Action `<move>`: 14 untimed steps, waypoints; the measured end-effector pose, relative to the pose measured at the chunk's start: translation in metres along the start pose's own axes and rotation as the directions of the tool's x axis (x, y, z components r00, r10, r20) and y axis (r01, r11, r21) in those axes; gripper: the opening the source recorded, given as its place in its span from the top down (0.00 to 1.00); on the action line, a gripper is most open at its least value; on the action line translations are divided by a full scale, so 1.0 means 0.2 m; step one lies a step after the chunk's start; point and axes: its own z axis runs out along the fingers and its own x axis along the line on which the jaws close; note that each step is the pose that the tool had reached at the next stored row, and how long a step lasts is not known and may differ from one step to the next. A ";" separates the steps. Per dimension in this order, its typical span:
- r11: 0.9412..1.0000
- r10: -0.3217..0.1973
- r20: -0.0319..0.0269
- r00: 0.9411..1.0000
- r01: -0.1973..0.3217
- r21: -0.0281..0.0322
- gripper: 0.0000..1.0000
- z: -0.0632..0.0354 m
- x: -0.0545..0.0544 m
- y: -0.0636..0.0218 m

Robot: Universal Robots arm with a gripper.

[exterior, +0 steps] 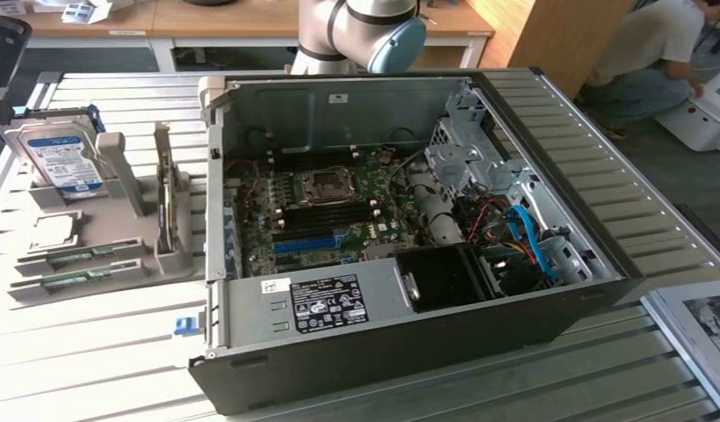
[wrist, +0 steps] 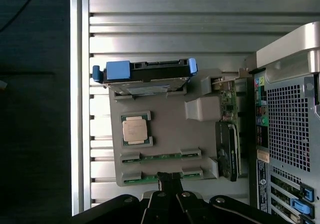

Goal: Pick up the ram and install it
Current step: 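Reach for the ram, then pick up the ram and move it above insertion slot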

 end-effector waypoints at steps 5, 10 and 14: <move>1.000 0.003 0.000 1.000 -0.003 0.000 0.90 0.000 0.00 0.000; 1.000 0.011 0.001 1.000 -0.011 0.000 0.90 0.000 0.00 0.000; 1.000 0.011 0.000 1.000 -0.011 0.000 0.90 0.000 0.00 0.000</move>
